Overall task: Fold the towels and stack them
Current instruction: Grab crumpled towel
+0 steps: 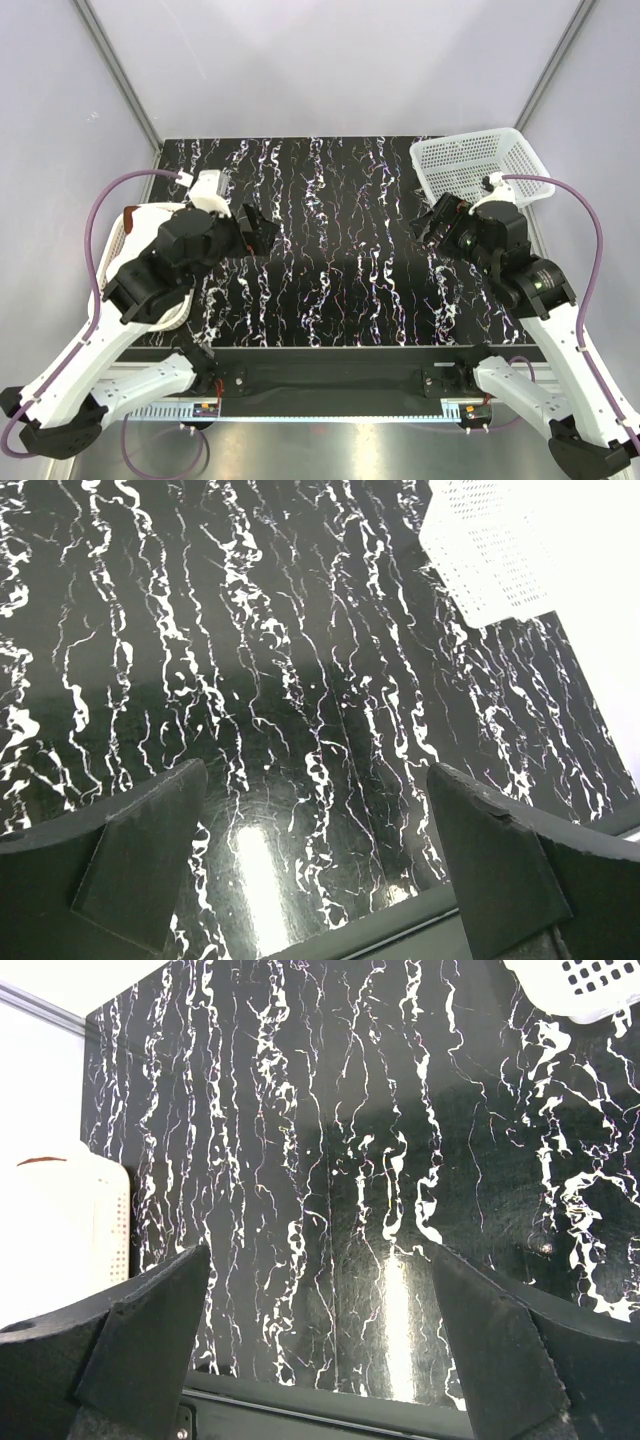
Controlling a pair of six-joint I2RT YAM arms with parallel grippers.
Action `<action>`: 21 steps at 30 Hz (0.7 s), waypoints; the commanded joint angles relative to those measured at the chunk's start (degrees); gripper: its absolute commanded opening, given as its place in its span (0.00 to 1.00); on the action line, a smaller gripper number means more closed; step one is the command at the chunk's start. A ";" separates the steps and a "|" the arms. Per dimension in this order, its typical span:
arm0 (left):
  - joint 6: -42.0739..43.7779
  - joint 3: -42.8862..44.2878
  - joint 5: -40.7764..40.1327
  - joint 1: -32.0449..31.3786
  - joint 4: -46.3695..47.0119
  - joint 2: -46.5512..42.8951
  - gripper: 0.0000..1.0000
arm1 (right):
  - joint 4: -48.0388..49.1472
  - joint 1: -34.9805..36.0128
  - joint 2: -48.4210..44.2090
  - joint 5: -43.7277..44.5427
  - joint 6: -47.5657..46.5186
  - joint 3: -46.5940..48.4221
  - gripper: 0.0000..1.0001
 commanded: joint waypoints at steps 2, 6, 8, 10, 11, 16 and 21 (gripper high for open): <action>-1.59 5.94 -4.31 0.25 -1.73 3.51 0.99 | 2.52 0.34 0.15 0.73 -1.09 1.89 1.00; -8.87 9.54 -14.15 1.64 -7.79 6.76 0.99 | 3.13 0.34 -0.38 2.49 -1.53 0.40 1.00; -10.37 10.95 -15.30 6.45 -8.77 7.91 0.99 | 3.66 0.34 -0.47 2.75 -1.62 -0.57 1.00; -12.13 12.09 -15.05 11.73 -11.40 8.52 0.99 | 4.10 0.34 0.06 2.49 -1.88 -0.92 1.00; -12.57 12.71 -14.17 17.24 -12.10 8.61 0.99 | 4.02 0.34 0.41 1.88 -2.06 -0.83 1.00; -19.32 7.37 -19.60 29.50 -15.18 6.86 0.86 | 5.24 0.34 2.61 -3.04 -2.77 -2.23 1.00; -23.30 -1.33 -12.42 42.68 -14.84 8.61 0.83 | 8.23 0.43 3.84 -7.27 0.30 -5.31 1.00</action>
